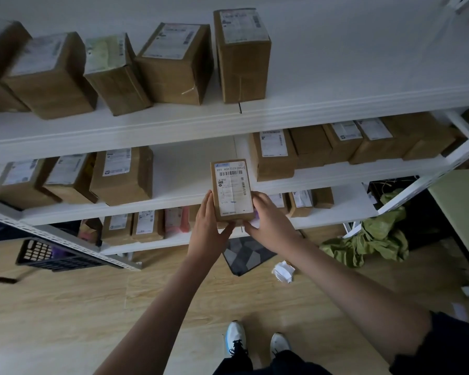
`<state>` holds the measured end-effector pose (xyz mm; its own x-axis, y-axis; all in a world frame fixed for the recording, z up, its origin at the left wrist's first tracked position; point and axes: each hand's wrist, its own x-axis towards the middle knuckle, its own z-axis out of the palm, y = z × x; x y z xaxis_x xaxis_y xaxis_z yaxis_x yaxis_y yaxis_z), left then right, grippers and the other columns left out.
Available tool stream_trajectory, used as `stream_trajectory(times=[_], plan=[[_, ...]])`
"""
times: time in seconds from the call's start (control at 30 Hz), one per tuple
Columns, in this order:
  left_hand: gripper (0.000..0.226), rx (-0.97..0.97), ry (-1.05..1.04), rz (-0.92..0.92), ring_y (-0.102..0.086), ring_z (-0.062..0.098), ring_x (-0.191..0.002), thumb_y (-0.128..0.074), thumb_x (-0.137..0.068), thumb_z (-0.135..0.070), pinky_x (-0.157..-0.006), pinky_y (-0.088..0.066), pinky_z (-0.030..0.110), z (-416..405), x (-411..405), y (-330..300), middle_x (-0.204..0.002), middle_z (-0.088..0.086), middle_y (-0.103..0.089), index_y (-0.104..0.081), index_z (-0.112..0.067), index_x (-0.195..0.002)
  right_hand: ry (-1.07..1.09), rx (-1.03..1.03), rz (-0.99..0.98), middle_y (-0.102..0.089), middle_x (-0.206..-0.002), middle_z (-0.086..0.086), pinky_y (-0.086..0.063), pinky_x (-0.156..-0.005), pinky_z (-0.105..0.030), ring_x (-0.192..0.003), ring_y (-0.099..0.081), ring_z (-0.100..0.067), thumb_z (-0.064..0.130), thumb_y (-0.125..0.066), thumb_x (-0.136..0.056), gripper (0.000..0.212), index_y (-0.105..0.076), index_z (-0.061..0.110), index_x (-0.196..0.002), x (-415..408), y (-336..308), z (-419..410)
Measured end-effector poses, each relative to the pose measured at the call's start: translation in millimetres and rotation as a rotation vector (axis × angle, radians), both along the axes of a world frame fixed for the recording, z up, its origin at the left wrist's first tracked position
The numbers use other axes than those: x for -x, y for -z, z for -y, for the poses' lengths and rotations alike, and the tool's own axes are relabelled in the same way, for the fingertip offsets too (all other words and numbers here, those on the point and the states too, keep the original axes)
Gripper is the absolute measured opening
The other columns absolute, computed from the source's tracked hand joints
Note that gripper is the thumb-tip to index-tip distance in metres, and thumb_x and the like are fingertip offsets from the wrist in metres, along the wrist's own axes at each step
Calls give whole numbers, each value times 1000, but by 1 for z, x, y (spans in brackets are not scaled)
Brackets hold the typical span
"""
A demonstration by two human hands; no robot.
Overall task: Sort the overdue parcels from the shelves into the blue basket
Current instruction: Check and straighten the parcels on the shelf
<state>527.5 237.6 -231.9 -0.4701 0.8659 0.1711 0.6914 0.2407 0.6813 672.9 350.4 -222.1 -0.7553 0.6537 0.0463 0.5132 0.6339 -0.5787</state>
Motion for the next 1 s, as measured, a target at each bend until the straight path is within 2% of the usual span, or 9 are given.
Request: stream_trajectory(times=[0.13, 0.27, 0.43, 0.5, 0.63, 0.8, 0.93, 1.0], plan=[[90, 64, 14, 89, -43, 13, -137, -83, -79, -21, -108, -43, 30, -22, 40, 18, -153, -4, -41, -33, -21, -154, 2, 59, 39, -43, -149, 2, -56, -97, -37, -127, -54, -16, 30, -73, -89, 65, -45, 16, -146, 33, 10, -21], [90, 100, 8, 96, -45, 19, -136, -83, -79, -20, -105, -41, 28, -54, 73, 20, -154, 0, -42, -34, -18, -154, 12, 72, 47, -46, -144, -3, -50, -98, -26, -125, -55, -17, 21, -73, -89, 59, -49, 12, -142, 68, 9, -47], [88, 104, -11, 128, -52, 23, -129, -83, -77, -20, -99, -52, 42, -74, 104, 26, -151, 1, -44, -36, -16, -152, 5, 81, 99, -48, -142, -4, -50, -103, -34, -125, -53, -19, 23, -74, -88, 60, -50, 11, -142, 104, 17, -71], [86, 119, -27, 135, -51, 23, -130, -83, -78, -23, -101, -51, 44, -74, 116, 29, -151, 1, -45, -37, -16, -151, -14, 73, 109, -50, -140, -5, -51, -100, -32, -123, -55, -20, 23, -74, -88, 59, -51, 11, -141, 118, 22, -75], [81, 148, -91, 127, -48, 23, -132, -80, -82, -26, -104, -46, 38, -68, 139, 30, -150, 3, -46, -38, -15, -151, -35, 35, 80, -51, -137, -6, -49, -94, -26, -120, -55, -20, 26, -72, -90, 56, -51, 11, -140, 146, 26, -76], [76, 174, -173, 102, -47, 24, -134, -79, -84, -23, -108, -39, 32, -59, 170, 26, -148, 8, -49, -41, -9, -148, -74, 56, 72, -51, -135, -8, -54, -94, -33, -117, -56, -22, 26, -70, -91, 55, -50, 9, -139, 184, 29, -72], [76, 199, -222, 92, -50, 27, -131, -79, -85, -25, -107, -43, 36, -52, 184, 26, -145, 10, -50, -40, -7, -147, -85, 70, 75, -50, -137, -8, -56, -93, -38, -117, -57, -22, 28, -72, -90, 58, -47, 10, -139, 203, 32, -68], [83, 204, -238, 103, -47, 28, -135, -79, -85, -24, -111, -42, 39, -49, 186, 27, -148, 12, -48, -34, -6, -152, -88, 68, 92, -47, -139, -7, -56, -92, -38, -118, -57, -23, 30, -73, -90, 62, -44, 11, -142, 202, 31, -67]])
